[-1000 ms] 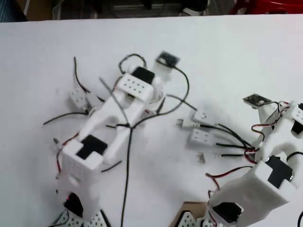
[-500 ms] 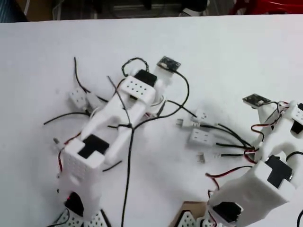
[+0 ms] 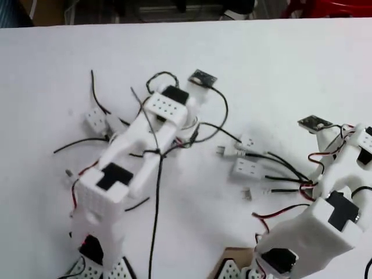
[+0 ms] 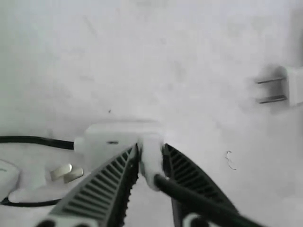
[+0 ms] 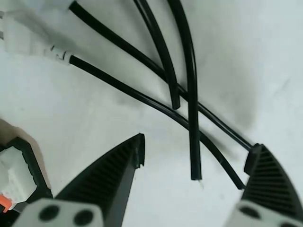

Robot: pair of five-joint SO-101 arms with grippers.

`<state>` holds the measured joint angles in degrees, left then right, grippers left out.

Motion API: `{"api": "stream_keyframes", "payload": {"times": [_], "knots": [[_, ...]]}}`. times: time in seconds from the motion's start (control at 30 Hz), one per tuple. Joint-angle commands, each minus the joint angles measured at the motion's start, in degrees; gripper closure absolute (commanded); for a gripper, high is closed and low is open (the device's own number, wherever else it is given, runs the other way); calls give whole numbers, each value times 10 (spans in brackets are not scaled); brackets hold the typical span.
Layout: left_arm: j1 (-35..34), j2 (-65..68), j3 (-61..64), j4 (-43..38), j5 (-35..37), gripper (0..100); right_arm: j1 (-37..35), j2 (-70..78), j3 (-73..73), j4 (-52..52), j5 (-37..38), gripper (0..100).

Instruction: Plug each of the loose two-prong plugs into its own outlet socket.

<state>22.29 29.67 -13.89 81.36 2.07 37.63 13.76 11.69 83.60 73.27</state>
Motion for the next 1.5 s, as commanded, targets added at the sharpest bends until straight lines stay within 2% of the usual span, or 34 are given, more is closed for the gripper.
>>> {"api": "stream_keyframes", "payload": {"times": [0.0, 0.07, 0.13, 0.23, 0.37, 0.5, 0.6, 0.7, 0.8, 0.9, 1.03, 1.13, 1.2, 1.37, 1.47], "knots": [[-33, -11, -98, 90, 48, 656, -15, -36, 0, 0, 1, 665], [-43, -11, -146, 135, 68, 552, -22, -37, -3, 1, 1, 665], [-51, -11, -196, 171, 72, 513, -32, -37, -4, 11, 1, 665], [-56, -11, -273, 206, 73, 532, -52, -42, -22, 44, 1, 665], [-57, -17, -348, 211, 72, 579, -71, -66, -69, 108, 0, 665], [-60, -65, -346, 211, 68, 597, -95, -96, -100, 143, 0, 665], [-92, -121, -326, 210, 68, 596, -123, -123, -102, 145, -8, 665], [-148, -182, -302, 210, 68, 596, -166, -143, -105, 143, -76, 665], [-227, -245, -265, 210, 68, 596, -228, -148, -106, 141, -158, 665], [-297, -301, -196, 209, 68, 596, -306, -143, -106, 140, -204, 665], [-345, -348, -64, 202, 67, 596, -420, -138, -107, 112, -281, 665], [-347, -350, 49, 141, 67, 596, -483, -138, -106, 54, -352, 665], [-348, -354, 118, 96, 68, 596, -516, -138, -106, 29, -373, 665], [-357, -353, 243, -18, 73, 596, -589, -138, -106, 19, -380, 665], [-379, -351, 303, -98, 125, 596, -606, -147, -113, -8, -376, 665]]}}
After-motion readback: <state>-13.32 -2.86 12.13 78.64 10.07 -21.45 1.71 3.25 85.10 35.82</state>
